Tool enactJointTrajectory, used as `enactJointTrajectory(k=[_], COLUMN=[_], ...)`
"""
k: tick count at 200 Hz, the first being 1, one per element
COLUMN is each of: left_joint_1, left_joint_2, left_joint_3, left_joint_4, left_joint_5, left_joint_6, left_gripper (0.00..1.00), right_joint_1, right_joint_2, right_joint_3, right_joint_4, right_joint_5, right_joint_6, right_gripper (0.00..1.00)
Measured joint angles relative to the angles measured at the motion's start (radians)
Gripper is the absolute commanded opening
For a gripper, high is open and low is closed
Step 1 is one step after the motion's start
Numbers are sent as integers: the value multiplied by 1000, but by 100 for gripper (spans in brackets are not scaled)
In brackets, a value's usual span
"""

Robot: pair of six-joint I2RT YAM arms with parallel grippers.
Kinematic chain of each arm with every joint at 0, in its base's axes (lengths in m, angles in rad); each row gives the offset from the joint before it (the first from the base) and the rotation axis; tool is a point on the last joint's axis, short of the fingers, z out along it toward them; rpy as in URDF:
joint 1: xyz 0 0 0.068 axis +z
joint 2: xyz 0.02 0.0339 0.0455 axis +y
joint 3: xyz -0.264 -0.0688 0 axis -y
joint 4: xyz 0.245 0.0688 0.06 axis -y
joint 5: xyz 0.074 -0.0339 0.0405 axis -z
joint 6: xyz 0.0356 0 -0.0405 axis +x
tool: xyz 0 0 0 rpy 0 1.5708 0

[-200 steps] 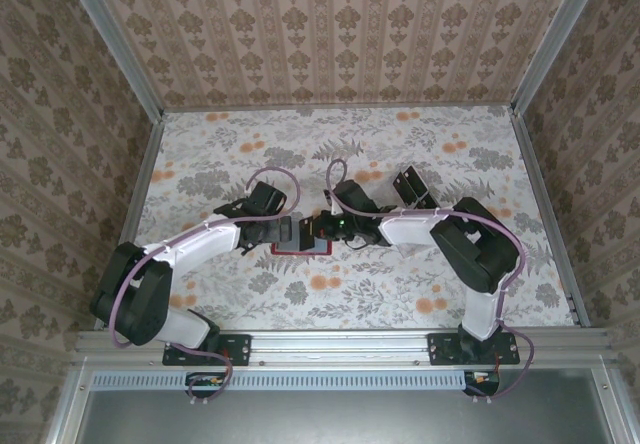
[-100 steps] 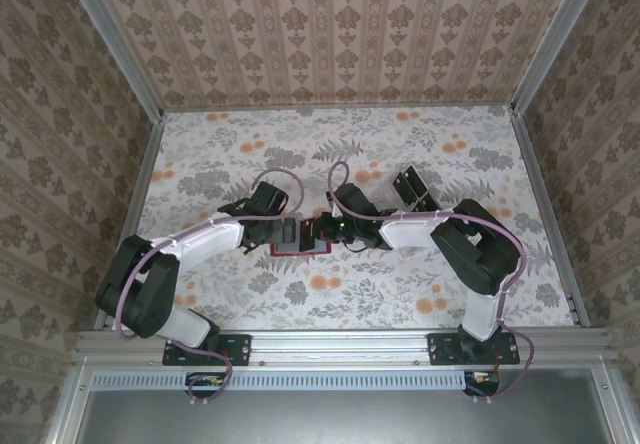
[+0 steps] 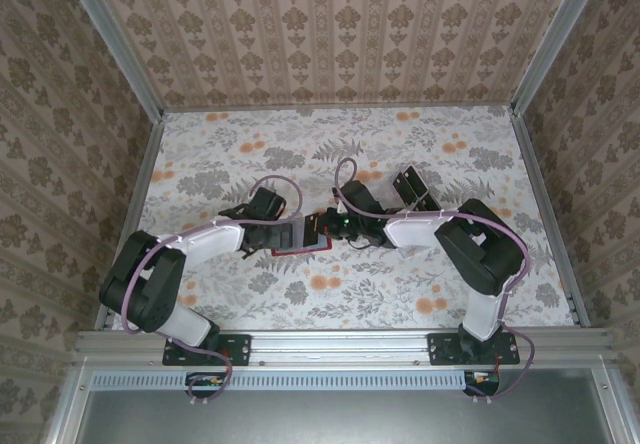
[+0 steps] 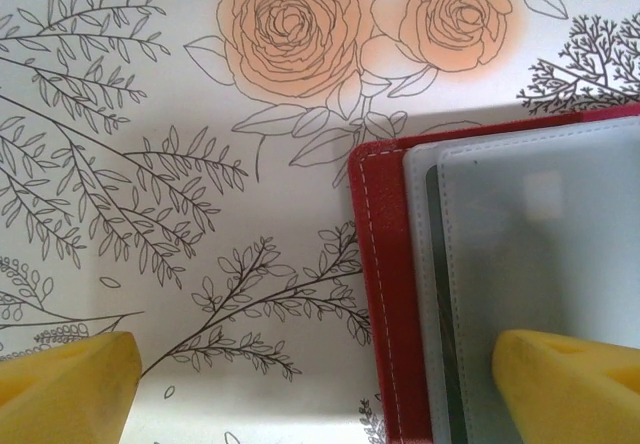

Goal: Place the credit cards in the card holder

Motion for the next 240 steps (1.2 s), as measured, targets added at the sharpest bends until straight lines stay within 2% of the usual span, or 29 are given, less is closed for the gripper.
enactJointTrajectory(k=[80,240], left_joint_1=[12,12], left_joint_2=[-11,-11], left_joint_3=[-16,-20], left_joint_4=[20,26], left_joint_5=[1,1], left_joint_6=[-1,-2], left_gripper=[100,100], right_joint_1=[-27,-37], right_joint_2=[3,111], right_joint_3=[-5,-24], right_joint_4=[99,251], right_joint_5=[-70,-153], right_joint_6=[0,31], right_gripper=[0,0])
